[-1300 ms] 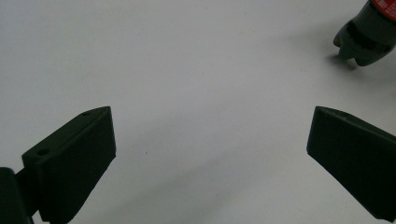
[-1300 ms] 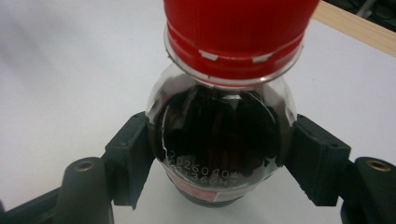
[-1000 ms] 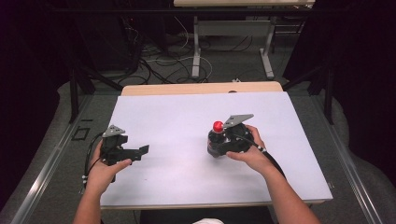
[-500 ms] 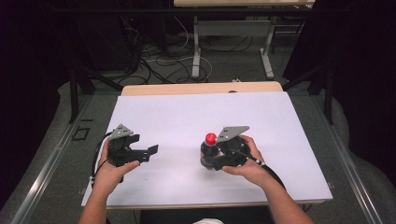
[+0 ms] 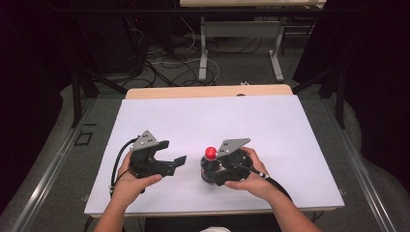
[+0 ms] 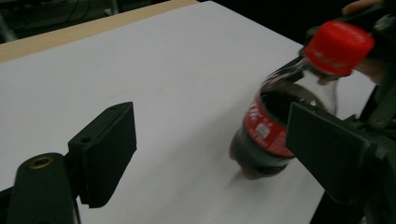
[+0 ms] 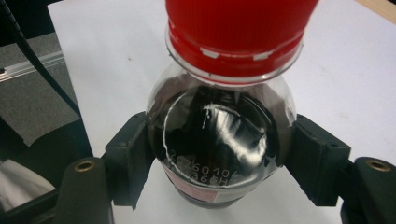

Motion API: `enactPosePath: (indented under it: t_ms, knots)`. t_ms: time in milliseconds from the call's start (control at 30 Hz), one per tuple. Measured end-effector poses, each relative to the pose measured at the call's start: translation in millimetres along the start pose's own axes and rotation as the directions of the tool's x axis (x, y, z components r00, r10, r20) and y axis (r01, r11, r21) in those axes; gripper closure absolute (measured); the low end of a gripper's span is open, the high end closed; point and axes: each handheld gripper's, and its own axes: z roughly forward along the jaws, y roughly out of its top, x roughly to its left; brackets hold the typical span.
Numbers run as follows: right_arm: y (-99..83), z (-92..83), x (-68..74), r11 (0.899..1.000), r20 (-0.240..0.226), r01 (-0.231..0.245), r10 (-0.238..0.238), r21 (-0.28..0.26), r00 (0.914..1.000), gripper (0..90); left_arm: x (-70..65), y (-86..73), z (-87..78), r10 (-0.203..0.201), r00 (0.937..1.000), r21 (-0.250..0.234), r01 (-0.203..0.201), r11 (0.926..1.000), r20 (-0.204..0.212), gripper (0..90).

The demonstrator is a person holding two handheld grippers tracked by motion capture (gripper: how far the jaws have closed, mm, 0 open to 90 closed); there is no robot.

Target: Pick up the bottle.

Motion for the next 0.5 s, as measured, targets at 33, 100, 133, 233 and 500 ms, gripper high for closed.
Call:
enactPosePath:
  t_ms: [33, 100, 133, 233, 500]
  knots:
    - [-0.2, 0.9, -0.2, 1.000, -0.007, -0.001, 0.001, 0.001, 1.0000, 29.5, 0.0, 0.0, 0.0, 0.000, 1.0000, 0.000, 0.000, 1.0000, 0.000, 19.7]
    - [-0.4, 2.4, 0.0, 1.000, -0.008, -0.007, 0.007, 0.005, 0.9999, 29.5, -6.0, 4.9, 2.9, 0.022, 0.9998, -0.001, -0.022, 0.9998, -0.003, 23.0]
    - [-0.5, 3.1, 0.2, 1.000, -0.007, -0.004, 0.004, 0.007, 1.0000, 29.5, -10.9, 10.8, 4.3, 0.034, 0.9993, 0.000, -0.034, 0.9994, 0.014, 24.3]
    - [-0.5, 5.0, 0.0, 1.000, -0.023, 0.009, -0.009, 0.016, 0.9997, 29.5, -14.7, 19.3, 5.3, 0.049, 0.9972, 0.000, -0.049, 0.9988, 0.057, 26.2]
    - [-3.0, 9.2, 3.4, 1.000, -0.038, 0.005, -0.004, 0.027, 0.9993, 29.5, -21.7, 32.3, 8.6, 0.068, 0.9808, 0.000, -0.069, 0.9976, 0.183, 35.1]
